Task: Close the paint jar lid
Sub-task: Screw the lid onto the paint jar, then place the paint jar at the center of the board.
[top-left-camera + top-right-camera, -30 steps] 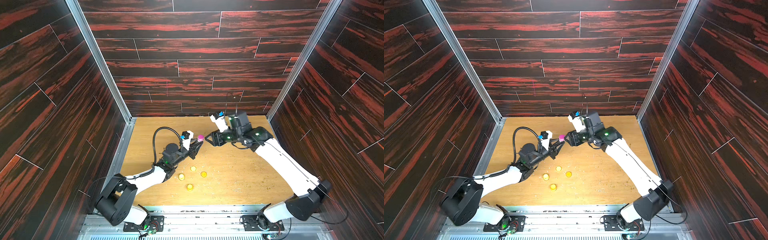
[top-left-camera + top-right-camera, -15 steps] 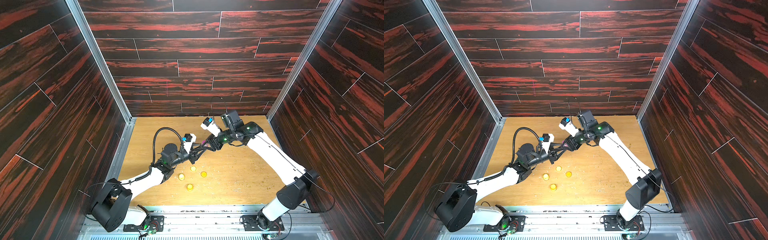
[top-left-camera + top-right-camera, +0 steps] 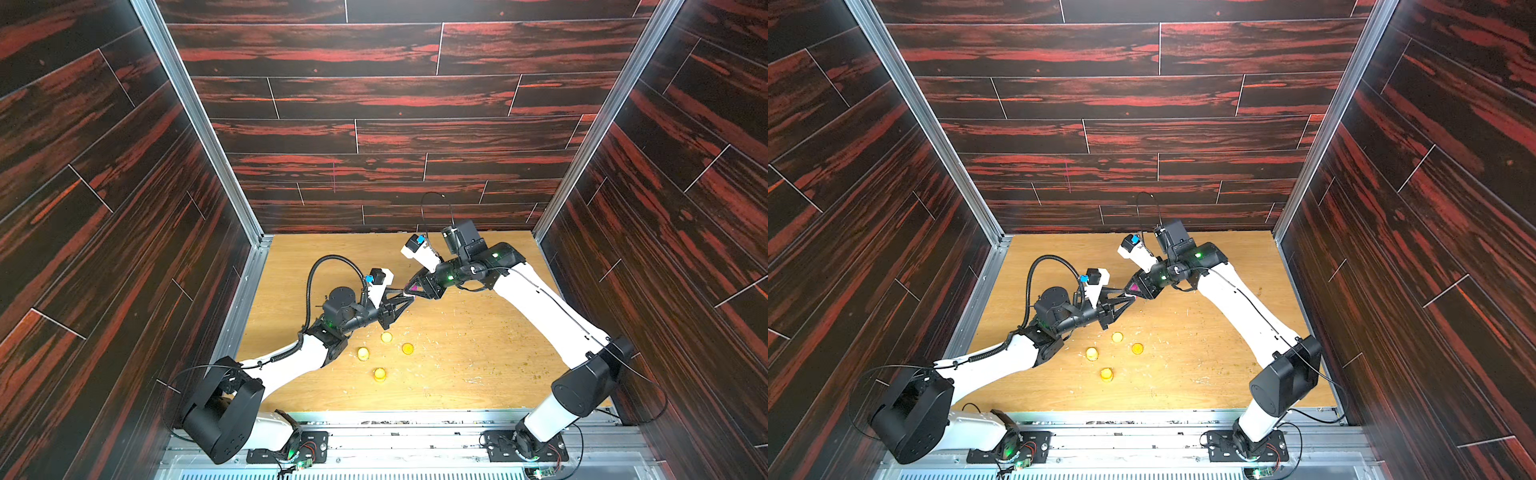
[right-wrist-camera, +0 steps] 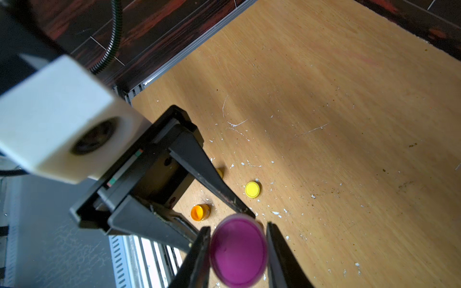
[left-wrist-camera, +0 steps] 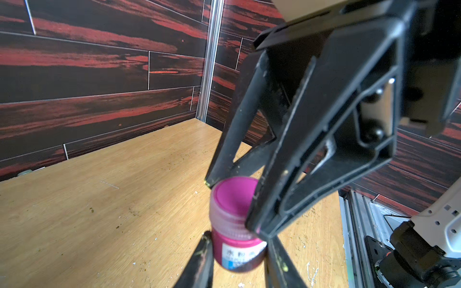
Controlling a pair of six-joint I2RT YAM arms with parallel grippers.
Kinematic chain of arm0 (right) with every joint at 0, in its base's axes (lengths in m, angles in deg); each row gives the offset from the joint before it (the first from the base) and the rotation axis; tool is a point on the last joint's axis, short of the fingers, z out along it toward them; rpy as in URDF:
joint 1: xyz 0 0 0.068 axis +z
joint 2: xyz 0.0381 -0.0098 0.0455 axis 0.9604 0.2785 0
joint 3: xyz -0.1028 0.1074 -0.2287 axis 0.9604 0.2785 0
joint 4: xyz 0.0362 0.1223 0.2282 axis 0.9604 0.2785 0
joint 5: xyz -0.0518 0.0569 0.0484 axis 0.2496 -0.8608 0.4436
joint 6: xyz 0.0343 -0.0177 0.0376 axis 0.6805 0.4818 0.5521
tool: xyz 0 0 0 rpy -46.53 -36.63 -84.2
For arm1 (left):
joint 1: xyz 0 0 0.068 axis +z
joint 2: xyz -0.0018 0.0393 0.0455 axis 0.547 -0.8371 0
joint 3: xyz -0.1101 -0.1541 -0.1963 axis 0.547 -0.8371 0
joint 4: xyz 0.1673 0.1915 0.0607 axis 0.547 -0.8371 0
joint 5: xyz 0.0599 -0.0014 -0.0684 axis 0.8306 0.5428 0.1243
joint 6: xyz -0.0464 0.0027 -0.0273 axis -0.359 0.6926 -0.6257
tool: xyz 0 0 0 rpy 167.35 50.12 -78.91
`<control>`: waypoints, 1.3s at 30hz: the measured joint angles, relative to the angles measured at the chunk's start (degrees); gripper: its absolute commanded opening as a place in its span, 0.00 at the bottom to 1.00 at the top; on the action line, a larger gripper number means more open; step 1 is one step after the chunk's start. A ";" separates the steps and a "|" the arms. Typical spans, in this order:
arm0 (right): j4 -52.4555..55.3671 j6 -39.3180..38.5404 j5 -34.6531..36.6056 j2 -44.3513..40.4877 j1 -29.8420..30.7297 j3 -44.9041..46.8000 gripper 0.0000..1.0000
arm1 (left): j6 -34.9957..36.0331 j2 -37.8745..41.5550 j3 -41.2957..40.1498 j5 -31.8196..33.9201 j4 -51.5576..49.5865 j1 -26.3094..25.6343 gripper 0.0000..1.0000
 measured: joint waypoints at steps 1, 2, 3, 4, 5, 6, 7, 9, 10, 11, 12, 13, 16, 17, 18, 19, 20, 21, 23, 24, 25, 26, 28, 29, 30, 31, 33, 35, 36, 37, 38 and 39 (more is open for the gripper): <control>-0.37 0.61 0.02 0.11 0.00 0.09 0.29 | 0.11 -0.02 0.07 0.20 -0.17 0.00 0.17; -1.09 1.60 0.15 0.20 0.04 0.35 0.29 | 0.22 -0.15 0.33 0.46 -0.61 0.00 0.17; -2.27 3.45 0.81 0.35 0.17 0.74 0.30 | 0.35 -0.55 0.79 1.05 -1.05 0.02 0.17; -3.19 4.92 1.97 0.55 0.33 0.85 0.34 | 0.46 -1.20 1.29 1.81 -1.20 0.02 0.17; -4.44 7.63 4.59 1.07 0.83 0.81 0.36 | 0.68 -2.32 1.97 3.58 -1.16 -0.09 0.17; -5.38 11.04 8.00 1.97 1.55 0.33 0.37 | 1.11 -3.63 2.62 6.08 -0.96 -0.37 0.17; -5.77 13.55 10.78 2.95 2.10 -0.37 0.41 | 1.42 -4.63 2.95 8.24 -0.72 -0.63 0.17; -6.43 20.06 15.72 5.49 3.17 -1.88 0.47 | 1.97 -6.71 3.13 12.98 0.42 -1.22 0.17; -7.02 23.19 17.99 6.43 3.72 -2.16 0.51 | 2.32 -7.78 3.13 15.28 1.22 -1.70 0.17; -6.99 25.73 19.85 6.82 4.15 -2.14 0.55 | 2.73 -8.57 2.99 16.74 2.05 -2.14 0.17; -6.73 27.32 20.68 6.80 4.42 -2.14 0.57 | 3.08 -8.76 2.69 17.66 2.69 -2.56 0.17; -6.01 28.98 21.24 6.29 4.63 -2.14 0.59 | 3.52 -8.63 2.25 18.67 3.48 -3.04 0.17; -2.56 31.15 21.62 2.93 4.70 -2.47 0.62 | 4.79 -6.75 0.90 20.41 4.96 -3.78 0.17; -0.98 31.28 21.77 1.60 4.52 -3.17 0.62 | 5.11 -5.81 0.20 20.44 5.29 -3.78 0.17; 0.57 31.26 21.81 0.37 4.37 -4.20 0.62 | 5.33 -4.87 -0.50 20.37 5.66 -3.72 0.17; 1.88 31.08 21.90 -0.72 4.17 -5.40 0.63 | 5.51 -3.93 -1.18 20.15 5.90 -3.58 0.17; 3.19 30.71 21.94 -1.84 3.93 -6.80 0.63 | 5.53 -3.23 -1.66 19.76 5.92 -3.45 0.17; 4.24 30.32 21.94 -2.54 3.76 -7.93 0.63 | 5.53 -2.80 -1.99 19.37 5.97 -3.34 0.17; 6.93 29.31 21.81 -3.21 3.50 -10.69 0.63 | 5.51 -2.12 -2.27 18.10 5.84 -3.21 0.17; 7.82 28.94 21.55 -3.17 3.45 -11.61 0.63 | 5.51 -1.99 -2.27 17.55 5.77 -3.19 0.17; 8.79 28.57 21.07 -2.84 3.45 -12.55 0.63 | 5.51 -1.81 -2.27 17.20 5.53 -3.13 0.17; 9.77 28.24 20.55 -2.23 3.45 -13.35 0.63 | 5.51 -1.75 -2.27 16.76 5.46 -3.15 0.17; 11.19 27.85 19.26 -0.48 3.45 -14.67 0.63 | 5.51 -1.75 -2.27 16.41 5.46 -3.15 0.18; 11.82 27.74 18.64 0.63 3.48 -15.30 0.63 | 5.51 -1.75 -2.27 16.39 5.49 -3.15 0.18; 12.50 27.61 18.03 1.79 3.52 -15.91 0.63 | 5.51 -1.75 -2.27 16.33 5.51 -3.15 0.18; 13.07 27.52 17.46 3.13 3.58 -16.48 0.63 | 5.51 -1.75 -2.27 16.22 5.55 -3.15 0.18; 13.86 27.34 16.55 5.40 3.76 -17.16 0.63 | 5.51 -1.81 -2.27 16.15 5.88 -3.15 0.18; 14.69 27.17 16.06 7.26 3.96 -17.81 0.63 | 5.51 -1.81 -2.27 16.15 6.03 -3.15 0.18; 14.97 27.12 15.87 7.98 4.09 -17.84 0.63 | 5.51 -1.81 -2.27 16.15 6.16 -3.15 0.18; 15.34 27.04 15.61 8.39 4.15 -17.86 0.63 | 5.51 -1.81 -2.27 16.15 6.23 -3.15 0.18; 15.69 26.97 15.37 8.79 4.17 -17.90 0.63 | 5.51 -1.81 -2.27 16.17 6.36 -3.15 0.18; 16.04 26.95 15.15 9.09 4.22 -18.10 0.63 | 5.51 -1.81 -2.27 16.17 6.40 -3.15 0.18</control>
